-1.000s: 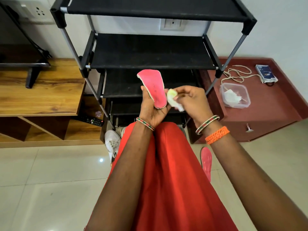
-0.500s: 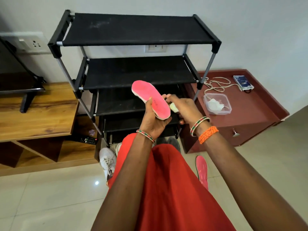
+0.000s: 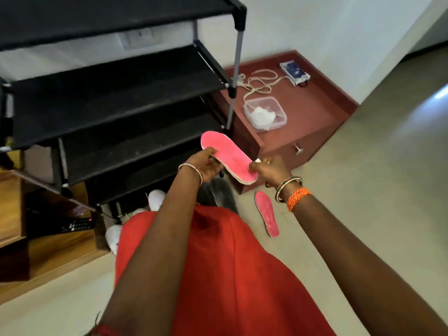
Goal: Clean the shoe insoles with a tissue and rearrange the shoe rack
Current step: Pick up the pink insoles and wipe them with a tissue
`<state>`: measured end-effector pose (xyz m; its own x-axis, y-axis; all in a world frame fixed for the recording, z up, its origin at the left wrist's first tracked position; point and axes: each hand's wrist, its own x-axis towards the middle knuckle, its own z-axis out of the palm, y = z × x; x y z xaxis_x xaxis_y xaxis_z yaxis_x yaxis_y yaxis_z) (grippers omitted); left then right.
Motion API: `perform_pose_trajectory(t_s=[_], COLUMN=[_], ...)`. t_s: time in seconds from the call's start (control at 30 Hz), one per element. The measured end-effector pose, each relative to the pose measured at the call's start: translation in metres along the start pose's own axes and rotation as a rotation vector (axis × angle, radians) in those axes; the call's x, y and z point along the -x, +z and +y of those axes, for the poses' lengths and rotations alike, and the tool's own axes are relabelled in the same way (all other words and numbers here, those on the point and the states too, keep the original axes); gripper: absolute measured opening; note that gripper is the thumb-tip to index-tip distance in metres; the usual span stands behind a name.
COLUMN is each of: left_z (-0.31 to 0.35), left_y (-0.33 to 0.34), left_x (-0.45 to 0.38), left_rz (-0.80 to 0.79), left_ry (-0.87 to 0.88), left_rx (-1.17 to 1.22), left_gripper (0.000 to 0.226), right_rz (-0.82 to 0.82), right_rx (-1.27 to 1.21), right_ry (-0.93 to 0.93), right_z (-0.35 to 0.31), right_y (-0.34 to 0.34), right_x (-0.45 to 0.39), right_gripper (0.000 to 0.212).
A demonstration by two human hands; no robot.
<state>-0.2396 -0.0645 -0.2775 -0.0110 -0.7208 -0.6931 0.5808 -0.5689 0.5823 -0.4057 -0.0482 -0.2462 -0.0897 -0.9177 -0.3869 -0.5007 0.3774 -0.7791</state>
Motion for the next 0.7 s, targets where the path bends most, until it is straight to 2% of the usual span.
perform_pose_trajectory(t_s=[0.07, 0.17, 0.33, 0.43, 0.53, 0.7], left_z=[-0.023, -0.061, -0.102, -0.124, -0.139, -0.163], left_y=[-0.003, -0.003, 0.006, -0.007, -0.022, -0.042], left_x=[-0.038, -0.083, -0.152, -0.198, -0.232, -0.283], left_rz=[0.04, 0.071, 0.023, -0.019, -0.066, -0.033], left_ry=[-0.074, -0.219, -0.35, -0.443, -0.539, -0.518], left_rx=[-0.134, -0.364, -0.539, -0.605, -0.771, -0.87], left_gripper=[0.019, 0.021, 0.026, 0.022, 0.016, 0.023], right_rz=[-0.008, -0.085, -0.158, -0.186, -0.195, -0.121], right_rx=[0.11, 0.253, 0.239, 0.264, 0.335, 0.33], right_ry=[0.078, 0.196, 0.246, 0.321, 0.376, 0.499], right_z=[0.04, 0.096, 0.148, 0.189, 0.235, 0.294], right_y=[0.001, 0.007, 0.027, 0.045, 0.066, 0.107], right_x=[-0.015, -0.042, -0.095, -0.124, -0.145, -0.179], right_gripper=[0.03, 0.033, 0.034, 0.03, 0.026, 0.028])
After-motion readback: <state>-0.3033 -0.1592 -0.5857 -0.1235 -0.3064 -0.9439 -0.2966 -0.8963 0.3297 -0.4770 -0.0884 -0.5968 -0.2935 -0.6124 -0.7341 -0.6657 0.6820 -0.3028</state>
